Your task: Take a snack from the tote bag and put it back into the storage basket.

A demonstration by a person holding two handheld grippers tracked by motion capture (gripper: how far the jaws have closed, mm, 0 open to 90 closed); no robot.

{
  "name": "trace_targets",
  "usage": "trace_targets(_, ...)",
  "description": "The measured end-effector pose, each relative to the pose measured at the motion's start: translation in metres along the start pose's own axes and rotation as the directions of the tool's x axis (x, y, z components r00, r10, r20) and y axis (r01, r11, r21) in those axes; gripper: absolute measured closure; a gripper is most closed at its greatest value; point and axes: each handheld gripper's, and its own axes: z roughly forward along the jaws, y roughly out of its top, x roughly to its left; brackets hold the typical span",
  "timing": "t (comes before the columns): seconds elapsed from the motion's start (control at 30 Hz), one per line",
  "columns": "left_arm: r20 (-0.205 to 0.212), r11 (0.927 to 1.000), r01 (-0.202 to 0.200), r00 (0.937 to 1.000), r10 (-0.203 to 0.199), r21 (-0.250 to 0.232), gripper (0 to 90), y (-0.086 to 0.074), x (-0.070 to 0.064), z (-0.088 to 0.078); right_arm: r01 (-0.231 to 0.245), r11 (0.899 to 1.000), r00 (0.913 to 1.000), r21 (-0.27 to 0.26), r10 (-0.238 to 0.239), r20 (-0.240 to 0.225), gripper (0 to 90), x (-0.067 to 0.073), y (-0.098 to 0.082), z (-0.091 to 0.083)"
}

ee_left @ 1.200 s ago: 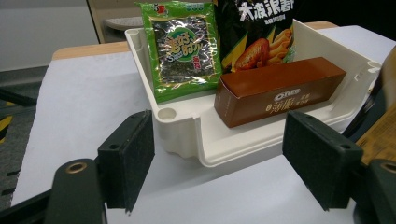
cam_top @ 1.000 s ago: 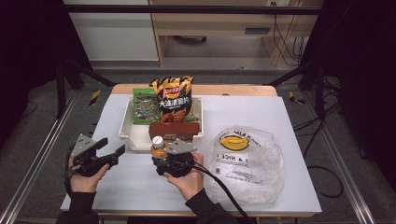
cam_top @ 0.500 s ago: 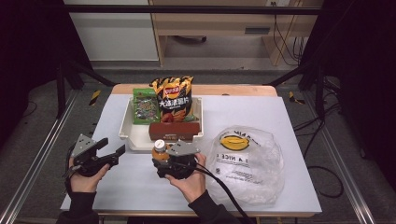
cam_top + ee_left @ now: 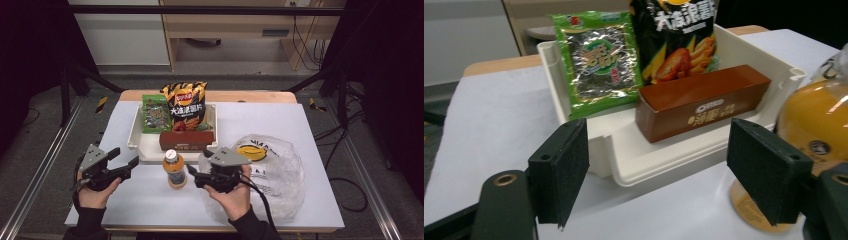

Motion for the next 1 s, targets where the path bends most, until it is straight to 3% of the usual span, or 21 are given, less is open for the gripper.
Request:
trace_targets(0.13, 0.031, 0.9998, -0.017, 0.9994, 0.017, -0.004, 23.7, 0.003, -0.012, 0.001, -0.021, 0.999, 0.9983, -0.031, 0.022, 0.054, 47.4, -0.027, 0.001, -0.026)
trace_targets(0.27, 0.061, 0.9992, -0.040, 0.9973, 0.040, -0.005, 22.7, 0.005, -0.025, 0.002, -0.044, 0.999, 0.9937, -0.028, 0.047, 0.102, 55.4, -0.052, -0.008, -0.048)
trace_targets(0.43, 0.102, 0.9974, -0.072, 0.9923, 0.071, 0.002, 20.2, 0.007, -0.044, 0.004, -0.078, 0.997, 0.9854, -0.017, 0.079, 0.150, 54.9, -0.074, -0.025, -0.068)
trace_targets(0.8, 0.145, 0.9928, -0.107, 0.9845, 0.098, 0.053, 15.1, -0.001, -0.074, 0.018, -0.127, 0.992, 0.9677, 0.014, 0.121, 0.221, 51.0, -0.105, -0.064, -0.096)
trace_targets(1.0, 0.129, 0.9904, -0.112, 0.9864, 0.101, 0.081, 14.5, -0.004, -0.088, 0.033, -0.152, 0.988, 0.9595, 0.020, 0.143, 0.243, 49.1, -0.113, -0.071, -0.103)
